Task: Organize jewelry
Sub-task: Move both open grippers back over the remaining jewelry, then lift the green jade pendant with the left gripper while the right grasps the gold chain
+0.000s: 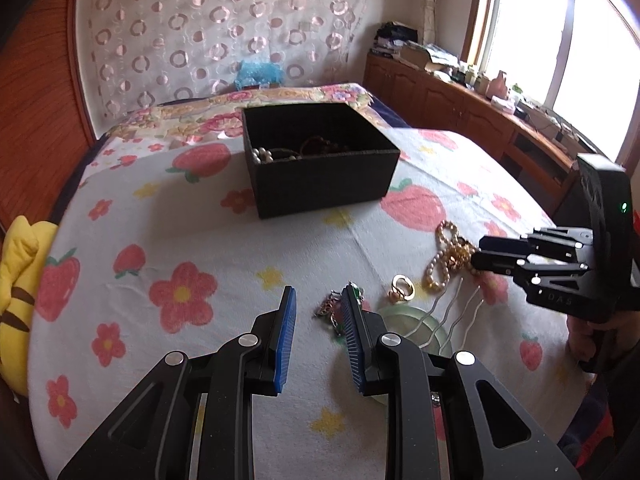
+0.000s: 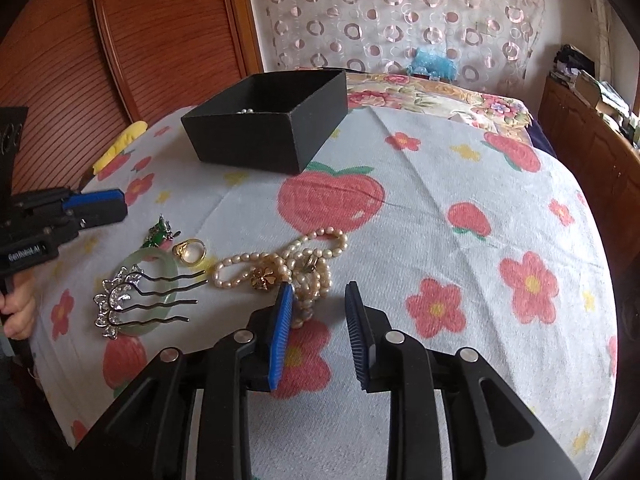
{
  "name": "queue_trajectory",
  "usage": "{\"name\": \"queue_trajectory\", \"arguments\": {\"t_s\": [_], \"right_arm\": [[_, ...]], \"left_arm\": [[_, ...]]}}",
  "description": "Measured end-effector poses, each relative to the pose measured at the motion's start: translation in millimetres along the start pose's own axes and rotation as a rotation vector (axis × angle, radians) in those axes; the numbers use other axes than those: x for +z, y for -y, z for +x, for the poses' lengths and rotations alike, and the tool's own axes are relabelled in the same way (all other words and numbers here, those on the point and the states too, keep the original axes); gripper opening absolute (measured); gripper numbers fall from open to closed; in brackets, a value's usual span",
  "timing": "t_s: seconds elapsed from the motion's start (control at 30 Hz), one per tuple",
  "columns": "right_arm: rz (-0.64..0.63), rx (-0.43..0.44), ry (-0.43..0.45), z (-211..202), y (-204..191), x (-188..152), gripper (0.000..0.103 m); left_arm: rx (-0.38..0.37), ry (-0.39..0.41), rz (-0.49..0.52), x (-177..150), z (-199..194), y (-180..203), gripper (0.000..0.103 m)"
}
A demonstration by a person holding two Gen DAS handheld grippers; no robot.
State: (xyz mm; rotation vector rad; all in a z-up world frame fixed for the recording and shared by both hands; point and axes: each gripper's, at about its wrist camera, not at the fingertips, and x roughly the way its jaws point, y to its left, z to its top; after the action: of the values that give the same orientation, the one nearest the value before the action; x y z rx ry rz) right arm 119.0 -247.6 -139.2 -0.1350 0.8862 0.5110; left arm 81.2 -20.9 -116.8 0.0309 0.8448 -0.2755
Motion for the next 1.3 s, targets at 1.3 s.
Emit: {"name": "queue_trajectory", "arguments": {"t_s": [1.3], "right_arm": [[0.001, -0.005, 0.003, -1, -1, -1, 0.028]], "left_arm": [[-0.029, -0.02, 0.012, 13, 11, 6, 0.009]]}}
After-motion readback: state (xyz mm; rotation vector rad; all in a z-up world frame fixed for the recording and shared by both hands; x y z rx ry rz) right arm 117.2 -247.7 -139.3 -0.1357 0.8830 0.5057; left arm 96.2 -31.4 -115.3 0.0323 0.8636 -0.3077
